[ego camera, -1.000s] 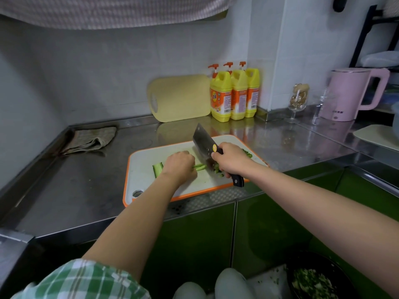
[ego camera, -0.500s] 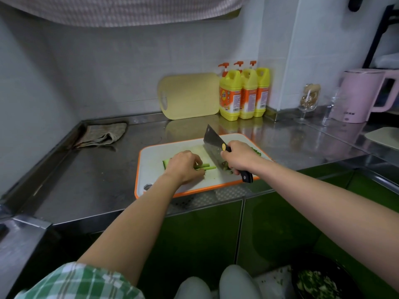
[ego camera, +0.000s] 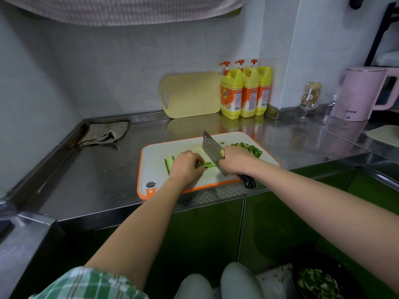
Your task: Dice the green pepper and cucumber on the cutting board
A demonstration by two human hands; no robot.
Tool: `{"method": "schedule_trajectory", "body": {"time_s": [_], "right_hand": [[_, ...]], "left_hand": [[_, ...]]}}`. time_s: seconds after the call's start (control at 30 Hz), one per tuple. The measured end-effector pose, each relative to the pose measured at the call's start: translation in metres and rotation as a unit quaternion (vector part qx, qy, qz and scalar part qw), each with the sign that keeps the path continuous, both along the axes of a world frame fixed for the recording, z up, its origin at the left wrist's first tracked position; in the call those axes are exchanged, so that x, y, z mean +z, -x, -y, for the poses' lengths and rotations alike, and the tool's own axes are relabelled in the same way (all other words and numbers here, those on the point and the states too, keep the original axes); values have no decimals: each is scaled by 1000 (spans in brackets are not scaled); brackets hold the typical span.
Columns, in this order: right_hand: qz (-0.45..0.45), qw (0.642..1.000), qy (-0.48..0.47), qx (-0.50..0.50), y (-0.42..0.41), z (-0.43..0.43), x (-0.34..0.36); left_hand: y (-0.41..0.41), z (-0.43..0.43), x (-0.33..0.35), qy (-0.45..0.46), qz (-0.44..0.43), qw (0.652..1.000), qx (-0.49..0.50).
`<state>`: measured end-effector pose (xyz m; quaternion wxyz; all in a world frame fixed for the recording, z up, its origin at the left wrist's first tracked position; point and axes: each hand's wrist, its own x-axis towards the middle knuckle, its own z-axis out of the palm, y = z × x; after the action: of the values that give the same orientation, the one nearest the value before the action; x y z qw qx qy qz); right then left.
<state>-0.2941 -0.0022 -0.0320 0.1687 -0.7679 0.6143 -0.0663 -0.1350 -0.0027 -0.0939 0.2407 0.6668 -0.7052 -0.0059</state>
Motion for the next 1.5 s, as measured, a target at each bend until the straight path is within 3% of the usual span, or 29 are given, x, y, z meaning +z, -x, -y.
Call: {"method": "schedule_trajectory", "body": {"time_s": [0.1,0.3,0.57,0.87,1.1,1.5], "right_hand": [[5,1000,-19,-20,0,6,-3],[113,993,1,-24,6,10,6],[35,998,-43,-12,-4,4,0],[110,993,-9,-31,-2,13,-1],[63,996,-58,-10,-4,7,5],[111,994,-10,-18,-9,11,2]], "left_hand": [[-2,0,-2,16,29,999,28],[-1,-1,-1,13,25,999,36],[3,4,-4,17,19,999,27],[-3,0,-8,34,31,999,15],[-3,1,-8,32,27,999,13],[-5,0,-10,33,1,999,15]]}}
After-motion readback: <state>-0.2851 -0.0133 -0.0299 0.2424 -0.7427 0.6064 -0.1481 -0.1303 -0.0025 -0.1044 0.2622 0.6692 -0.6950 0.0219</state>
